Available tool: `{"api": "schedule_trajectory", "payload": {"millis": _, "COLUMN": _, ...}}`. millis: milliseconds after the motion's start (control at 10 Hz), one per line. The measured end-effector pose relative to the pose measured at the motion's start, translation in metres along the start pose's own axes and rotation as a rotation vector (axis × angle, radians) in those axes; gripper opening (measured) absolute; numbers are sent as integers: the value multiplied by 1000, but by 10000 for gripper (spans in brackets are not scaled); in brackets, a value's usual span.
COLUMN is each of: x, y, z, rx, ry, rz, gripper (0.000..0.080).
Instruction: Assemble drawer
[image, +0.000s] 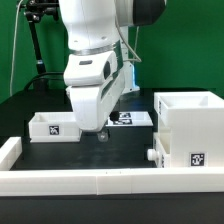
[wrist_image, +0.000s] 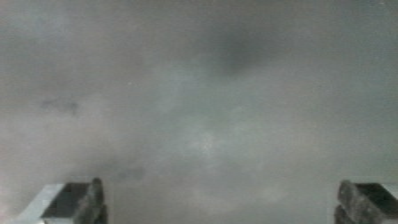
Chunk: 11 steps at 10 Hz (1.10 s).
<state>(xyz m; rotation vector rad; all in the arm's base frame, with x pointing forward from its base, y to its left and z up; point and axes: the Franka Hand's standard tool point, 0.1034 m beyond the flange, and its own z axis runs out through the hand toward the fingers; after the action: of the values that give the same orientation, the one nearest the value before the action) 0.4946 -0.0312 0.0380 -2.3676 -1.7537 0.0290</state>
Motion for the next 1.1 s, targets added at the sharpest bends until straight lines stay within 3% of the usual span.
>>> {"api": "schedule_trajectory", "payload": {"millis": 200, "x": -5, "y": 1, "z": -1, "rx": -6, "ry": 0, "rz": 20, "gripper": 649}}
{"api": "schedule_trajectory", "payload": {"millis": 400, "x": -25, "y": -4, "z": -12, "rx": -56, "ry": 7, "rz": 179, "gripper": 649}}
{"api": "schedule_trajectory", "payload": {"millis": 600, "x": -37, "y": -16, "z": -20, "rx": -85, "ry": 7, "rz": 384, "gripper": 649}}
{"api": "schedule_trajectory", "payload": {"millis": 700, "x": -44, "y": -22, "z": -26, "rx": -118, "ry": 10, "rz": 466, "gripper": 649}}
{"api": "schedule_trajectory", "payload": {"millis": 900, "x": -50, "y": -35, "z": -22, "rx": -109, "ry": 30, "rz": 712, "gripper": 649}}
{"api": "schedule_trajectory", "payload": {"millis": 1100, "x": -48, "y": -33, "z": -22, "rx": -110, "ry": 36, "rz": 798, "gripper": 649}}
